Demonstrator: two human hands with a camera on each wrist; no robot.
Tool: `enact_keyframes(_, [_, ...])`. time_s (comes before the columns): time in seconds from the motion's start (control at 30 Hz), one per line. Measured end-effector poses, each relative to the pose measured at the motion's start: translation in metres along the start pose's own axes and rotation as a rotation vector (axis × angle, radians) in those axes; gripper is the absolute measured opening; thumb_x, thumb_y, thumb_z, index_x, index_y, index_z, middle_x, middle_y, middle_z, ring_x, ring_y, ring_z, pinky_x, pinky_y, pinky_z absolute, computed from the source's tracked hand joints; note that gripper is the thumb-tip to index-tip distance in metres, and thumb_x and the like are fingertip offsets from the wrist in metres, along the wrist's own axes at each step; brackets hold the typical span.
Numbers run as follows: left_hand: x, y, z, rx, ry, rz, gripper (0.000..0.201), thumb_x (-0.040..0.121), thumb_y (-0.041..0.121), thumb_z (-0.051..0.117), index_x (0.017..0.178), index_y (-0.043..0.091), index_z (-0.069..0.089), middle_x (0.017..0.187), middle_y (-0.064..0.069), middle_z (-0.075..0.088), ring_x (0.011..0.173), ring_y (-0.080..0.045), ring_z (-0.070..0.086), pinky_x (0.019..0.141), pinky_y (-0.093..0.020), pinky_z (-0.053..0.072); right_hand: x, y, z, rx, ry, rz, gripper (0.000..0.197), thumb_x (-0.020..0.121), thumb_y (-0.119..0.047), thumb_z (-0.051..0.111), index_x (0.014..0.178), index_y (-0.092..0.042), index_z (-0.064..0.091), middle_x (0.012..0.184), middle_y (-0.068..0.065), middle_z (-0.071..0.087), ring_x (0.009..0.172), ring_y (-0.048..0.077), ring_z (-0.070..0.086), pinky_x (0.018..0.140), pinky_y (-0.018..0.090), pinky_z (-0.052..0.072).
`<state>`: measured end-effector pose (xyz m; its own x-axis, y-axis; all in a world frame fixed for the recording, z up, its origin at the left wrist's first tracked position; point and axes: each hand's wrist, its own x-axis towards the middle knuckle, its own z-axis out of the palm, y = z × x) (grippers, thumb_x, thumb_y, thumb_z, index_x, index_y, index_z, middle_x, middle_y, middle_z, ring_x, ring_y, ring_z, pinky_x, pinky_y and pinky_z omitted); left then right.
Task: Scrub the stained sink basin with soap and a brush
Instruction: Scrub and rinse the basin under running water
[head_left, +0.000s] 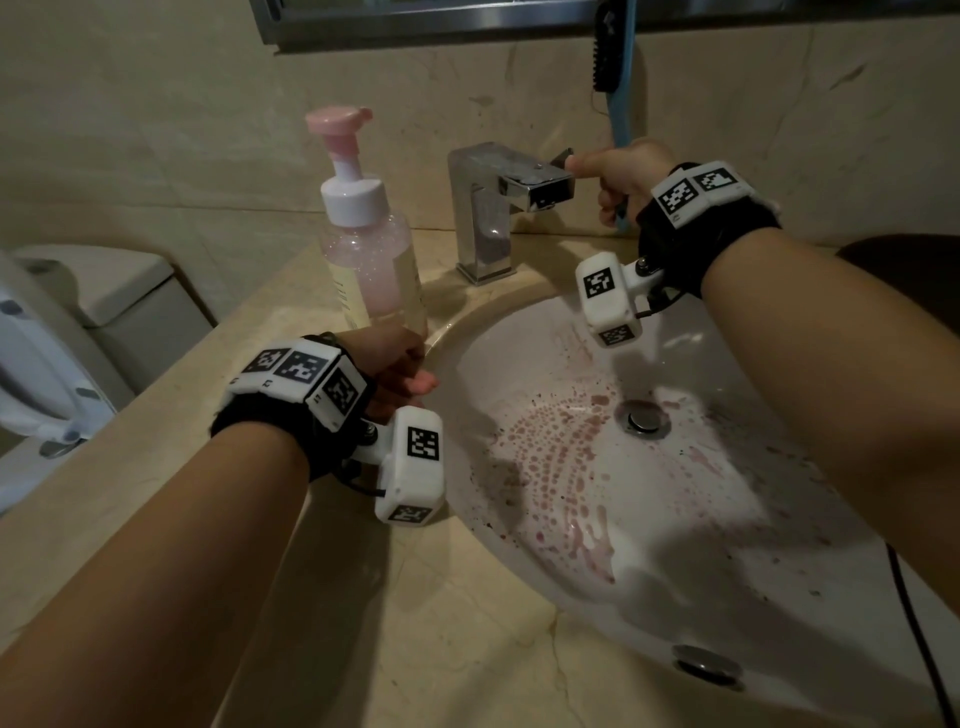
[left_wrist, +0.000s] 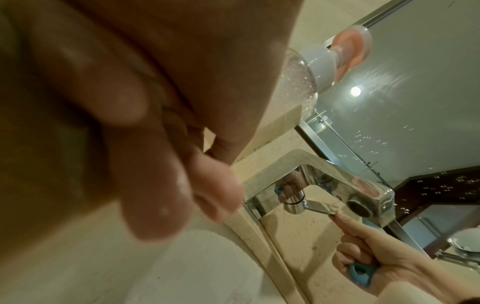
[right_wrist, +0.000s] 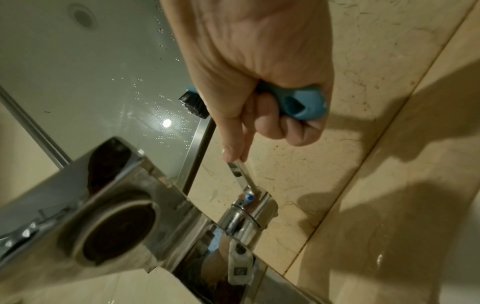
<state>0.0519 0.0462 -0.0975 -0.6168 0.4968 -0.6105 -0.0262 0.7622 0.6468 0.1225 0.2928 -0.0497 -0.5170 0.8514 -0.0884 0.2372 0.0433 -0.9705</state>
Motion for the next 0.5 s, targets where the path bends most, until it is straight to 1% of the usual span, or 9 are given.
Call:
enact_keyframes(0.07, [-0.0011, 0.0006, 0.0007, 0.007, 0.002, 0.004, 0.035, 0.094, 0.026, 0.036, 0.06, 0.015, 0.04, 0.028, 0.003, 0.043, 0.048, -0.013, 0.028, 0.042, -0.018, 0.022, 0.0018, 0.0008, 0.0, 0.003, 0.0, 0.0, 0.022, 0.082, -0.022, 0.071, 0.077, -0.012, 0.052, 0.055, -0.002, 0.031, 0.043, 0.011, 0.029, 0.041, 0.02, 0.026])
enact_keyframes(0.1, [-0.0021, 0.0006, 0.0006, 0.006, 0.006, 0.006, 0.035, 0.094, 0.026, 0.036, 0.061, 0.015, 0.041, 0.028, 0.003, 0.043, 0.048, -0.013, 0.028, 0.043, -0.018, 0.022, 0.0023, 0.0015, 0.0006, 0.006, 0.001, 0.005, 0.021, 0.082, -0.023, 0.071, 0.079, -0.013, 0.053, 0.055, -0.002, 0.031, 0.043, 0.01, 0.029, 0.04, 0.019, 0.026])
enact_keyframes(0.2, [-0.0035, 0.0008, 0.0013, 0.008, 0.006, 0.011, 0.034, 0.094, 0.026, 0.036, 0.063, 0.015, 0.041, 0.028, 0.003, 0.043, 0.049, -0.013, 0.028, 0.045, -0.02, 0.022, 0.0035, 0.0026, 0.0013, 0.032, 0.009, 0.019, 0.021, 0.082, -0.023, 0.071, 0.088, -0.013, 0.055, 0.056, -0.003, 0.032, 0.042, 0.009, 0.03, 0.038, 0.017, 0.026])
enact_keyframes(0.27, [-0.0031, 0.0003, 0.0017, 0.008, 0.022, 0.016, 0.033, 0.094, 0.026, 0.037, 0.065, 0.014, 0.045, 0.027, 0.003, 0.044, 0.049, -0.013, 0.029, 0.046, -0.02, 0.023, 0.0041, 0.0028, 0.0013, 0.042, 0.013, 0.025, 0.023, 0.082, -0.024, 0.071, 0.095, -0.013, 0.055, 0.056, -0.003, 0.032, 0.042, 0.009, 0.03, 0.038, 0.016, 0.026])
enact_keyframes(0.33, [-0.0025, 0.0, 0.0017, 0.01, 0.034, 0.014, 0.033, 0.094, 0.027, 0.037, 0.065, 0.013, 0.048, 0.027, 0.004, 0.045, 0.048, -0.013, 0.031, 0.043, -0.017, 0.024, 0.0047, 0.0028, 0.001, 0.046, 0.011, 0.025, 0.023, 0.082, -0.024, 0.071, 0.094, -0.012, 0.055, 0.056, -0.003, 0.032, 0.042, 0.009, 0.029, 0.039, 0.017, 0.025])
enact_keyframes(0.4, [-0.0022, 0.0003, 0.0016, 0.016, 0.04, 0.015, 0.032, 0.093, 0.027, 0.038, 0.066, 0.014, 0.047, 0.028, 0.004, 0.045, 0.048, -0.013, 0.031, 0.039, -0.012, 0.025, 0.0046, 0.0028, 0.0011, 0.053, 0.008, 0.025, 0.022, 0.082, -0.023, 0.071, 0.092, -0.012, 0.055, 0.056, -0.003, 0.032, 0.042, 0.009, 0.029, 0.04, 0.017, 0.025])
enact_keyframes(0.43, [-0.002, 0.0004, 0.0016, 0.016, 0.044, 0.015, 0.03, 0.093, 0.027, 0.038, 0.067, 0.015, 0.046, 0.028, 0.003, 0.045, 0.048, -0.013, 0.031, 0.038, -0.011, 0.025, 0.0048, 0.0031, 0.0012, 0.06, 0.007, 0.025, 0.023, 0.082, -0.023, 0.071, 0.094, -0.012, 0.056, 0.056, -0.003, 0.032, 0.04, 0.009, 0.029, 0.039, 0.017, 0.025])
enact_keyframes(0.5, [-0.002, 0.0007, 0.0016, 0.015, 0.051, 0.017, 0.029, 0.093, 0.027, 0.038, 0.067, 0.015, 0.047, 0.028, 0.003, 0.046, 0.047, -0.013, 0.032, 0.039, -0.013, 0.026, 0.0052, 0.0034, 0.0012, 0.069, 0.005, 0.024, 0.026, 0.082, -0.023, 0.071, 0.101, -0.012, 0.058, 0.055, -0.004, 0.031, 0.036, 0.008, 0.028, 0.039, 0.016, 0.025])
